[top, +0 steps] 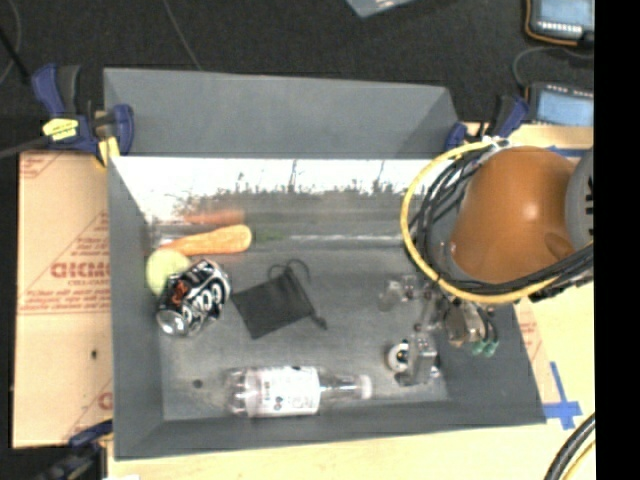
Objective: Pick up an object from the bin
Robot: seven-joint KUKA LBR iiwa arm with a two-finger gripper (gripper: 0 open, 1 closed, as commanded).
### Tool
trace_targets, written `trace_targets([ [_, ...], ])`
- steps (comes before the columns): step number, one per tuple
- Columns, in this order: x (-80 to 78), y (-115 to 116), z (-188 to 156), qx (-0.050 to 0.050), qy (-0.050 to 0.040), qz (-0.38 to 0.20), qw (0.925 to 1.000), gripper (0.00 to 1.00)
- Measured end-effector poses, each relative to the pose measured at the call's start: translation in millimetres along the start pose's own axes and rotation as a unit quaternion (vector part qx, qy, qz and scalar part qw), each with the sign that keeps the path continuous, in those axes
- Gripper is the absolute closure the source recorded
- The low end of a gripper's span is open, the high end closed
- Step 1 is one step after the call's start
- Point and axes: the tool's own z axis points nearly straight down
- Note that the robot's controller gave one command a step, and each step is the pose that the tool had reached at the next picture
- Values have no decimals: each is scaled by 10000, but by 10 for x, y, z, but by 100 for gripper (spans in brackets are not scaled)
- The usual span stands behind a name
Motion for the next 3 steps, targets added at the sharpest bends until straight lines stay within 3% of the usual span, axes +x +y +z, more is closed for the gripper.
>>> trace_targets([
  [1, -16, -2, -42, 5, -43, -6, 10000, 0],
  [2, -35, -338, 683, 7, -56, 127, 9999, 0],
  [3, -198, -708, 681, 5, -22, -201, 9998, 0],
])
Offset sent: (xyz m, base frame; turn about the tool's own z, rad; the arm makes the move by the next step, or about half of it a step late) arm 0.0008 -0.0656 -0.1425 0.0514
